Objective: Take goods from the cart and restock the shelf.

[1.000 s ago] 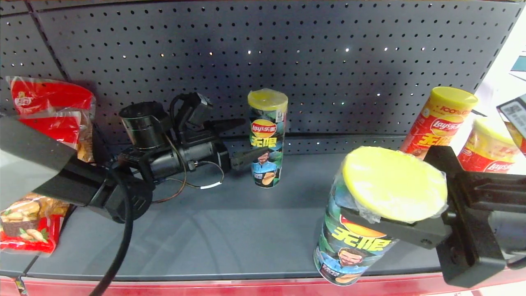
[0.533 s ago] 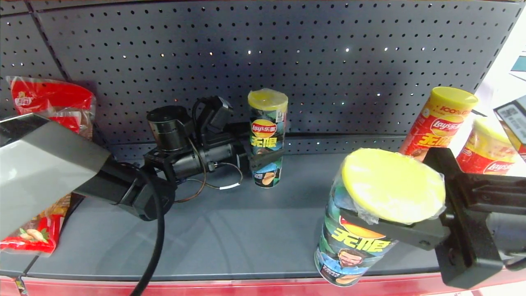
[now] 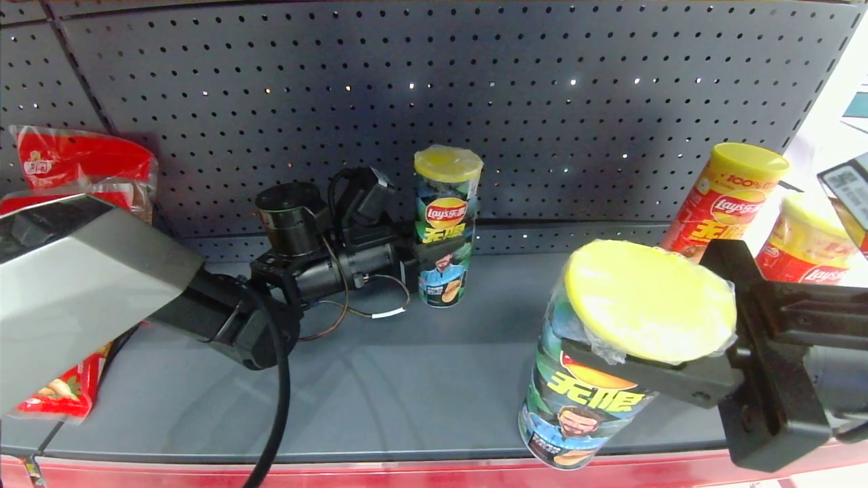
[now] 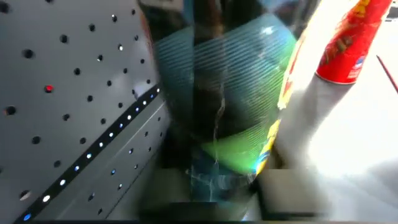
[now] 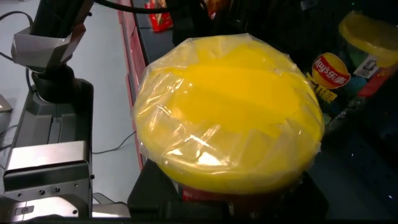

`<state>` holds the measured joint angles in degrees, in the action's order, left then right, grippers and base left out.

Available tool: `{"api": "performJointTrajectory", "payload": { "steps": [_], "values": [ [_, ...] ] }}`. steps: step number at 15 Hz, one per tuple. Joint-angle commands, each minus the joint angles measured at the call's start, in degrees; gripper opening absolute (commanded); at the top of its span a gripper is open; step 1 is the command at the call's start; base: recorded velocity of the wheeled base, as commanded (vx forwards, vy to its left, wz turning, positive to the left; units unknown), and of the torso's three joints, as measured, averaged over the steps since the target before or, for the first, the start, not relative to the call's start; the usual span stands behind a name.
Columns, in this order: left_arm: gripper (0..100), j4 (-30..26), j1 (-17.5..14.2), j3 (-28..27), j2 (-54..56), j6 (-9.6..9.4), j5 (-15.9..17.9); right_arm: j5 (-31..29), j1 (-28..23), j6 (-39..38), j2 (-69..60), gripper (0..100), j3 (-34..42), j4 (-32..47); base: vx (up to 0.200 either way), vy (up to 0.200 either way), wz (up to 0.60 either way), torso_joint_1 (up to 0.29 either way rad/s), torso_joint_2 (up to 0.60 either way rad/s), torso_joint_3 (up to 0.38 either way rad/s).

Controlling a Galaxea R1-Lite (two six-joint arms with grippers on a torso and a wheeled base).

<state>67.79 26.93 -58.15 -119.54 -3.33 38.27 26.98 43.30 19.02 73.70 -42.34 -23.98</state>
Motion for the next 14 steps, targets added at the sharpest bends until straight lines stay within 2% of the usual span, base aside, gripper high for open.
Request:
{"api": "performJointTrajectory", "payload": {
  "steps": [1, 5, 6, 7, 8, 11, 12, 14],
  "values": [
    [0, 0.15, 0.76, 4.54, 5.81, -0.01, 0.23, -0.08, -0.15, -0.03, 0.21, 0, -0.20, -0.02, 0.000, 0.000, 0.00, 0.000, 0.00, 0.000],
    [0, 0.06, 1.02, 17.72, 18.20, -0.01, 0.67, -1.49, -0.15, -1.18, 0.83, 0, -0.38, -0.02, 0.000, 0.000, 0.00, 0.000, 0.00, 0.000],
    [0, 0.06, 1.02, 17.98, 18.38, -0.01, 0.76, -1.49, -0.15, -1.18, 0.91, 0, -0.38, -0.02, 0.000, 0.000, 0.00, 0.000, 0.00, 0.000],
    [0, -0.03, 1.02, 25.72, 23.21, -0.01, 0.67, -2.63, -0.50, -1.26, 1.09, 0, -0.46, -0.10, 0.000, 0.000, 0.00, 0.000, 0.00, 0.000],
    [0, -0.03, 1.28, 28.18, 24.53, -0.01, 0.67, -2.81, -0.50, -1.35, 1.18, 0, -0.64, -0.02, 0.000, 0.000, 0.00, 0.000, 0.00, 0.000],
    [0, -0.12, 4.27, 29.67, 25.06, 2.10, -0.47, -2.98, -0.15, -1.35, 1.97, 0, -1.96, -0.02, 0.000, 0.000, 0.00, 0.000, 0.00, 0.000],
    [0, -0.12, 4.54, 29.58, 24.88, 2.19, -0.74, -2.98, -0.15, -1.35, 1.97, 0, -2.05, -0.02, 0.000, 0.000, 0.00, 0.000, 0.00, 0.000],
    [0, -0.20, 7.35, 29.41, 24.09, 4.12, -2.23, -2.98, -0.15, -1.35, 1.88, 0, -1.96, -0.02, 0.000, 0.000, 0.00, 0.000, 0.00, 0.000]
  ]
}}
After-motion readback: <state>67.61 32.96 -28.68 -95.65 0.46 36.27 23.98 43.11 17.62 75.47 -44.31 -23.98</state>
